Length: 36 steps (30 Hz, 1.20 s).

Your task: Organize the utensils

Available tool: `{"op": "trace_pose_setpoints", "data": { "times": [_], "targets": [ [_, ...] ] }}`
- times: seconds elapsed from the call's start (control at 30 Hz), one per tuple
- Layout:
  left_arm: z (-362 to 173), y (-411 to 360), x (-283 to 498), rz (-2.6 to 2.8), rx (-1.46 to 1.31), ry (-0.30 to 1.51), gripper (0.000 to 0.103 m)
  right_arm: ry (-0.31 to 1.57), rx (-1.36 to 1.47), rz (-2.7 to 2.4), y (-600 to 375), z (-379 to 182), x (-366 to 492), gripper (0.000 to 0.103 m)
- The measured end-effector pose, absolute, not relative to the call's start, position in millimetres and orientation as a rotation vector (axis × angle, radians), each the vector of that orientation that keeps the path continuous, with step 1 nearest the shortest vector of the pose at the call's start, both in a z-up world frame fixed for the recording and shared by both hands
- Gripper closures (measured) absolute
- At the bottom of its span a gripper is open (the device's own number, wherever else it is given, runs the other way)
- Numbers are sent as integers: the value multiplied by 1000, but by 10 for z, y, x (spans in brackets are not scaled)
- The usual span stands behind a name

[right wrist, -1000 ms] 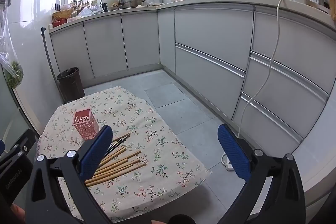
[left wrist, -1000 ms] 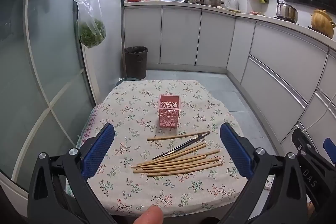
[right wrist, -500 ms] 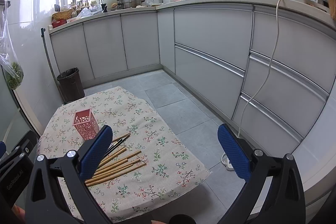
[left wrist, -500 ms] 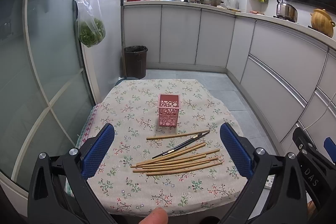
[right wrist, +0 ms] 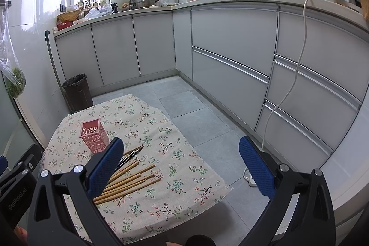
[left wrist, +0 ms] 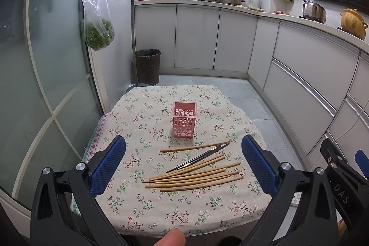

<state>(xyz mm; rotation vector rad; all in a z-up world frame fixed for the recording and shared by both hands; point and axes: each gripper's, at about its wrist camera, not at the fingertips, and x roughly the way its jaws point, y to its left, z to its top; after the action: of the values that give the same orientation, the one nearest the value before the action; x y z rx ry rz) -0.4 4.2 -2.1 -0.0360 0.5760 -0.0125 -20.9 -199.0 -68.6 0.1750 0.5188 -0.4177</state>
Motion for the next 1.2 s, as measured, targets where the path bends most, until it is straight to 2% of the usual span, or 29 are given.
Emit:
{"op": "trace_pose_setpoints", "data": {
  "times": [1.2],
  "targets": [
    [-64, 64, 10, -12, -34, 582, 7, 530, 172, -416, -1970, -734, -179, 6]
  ]
}}
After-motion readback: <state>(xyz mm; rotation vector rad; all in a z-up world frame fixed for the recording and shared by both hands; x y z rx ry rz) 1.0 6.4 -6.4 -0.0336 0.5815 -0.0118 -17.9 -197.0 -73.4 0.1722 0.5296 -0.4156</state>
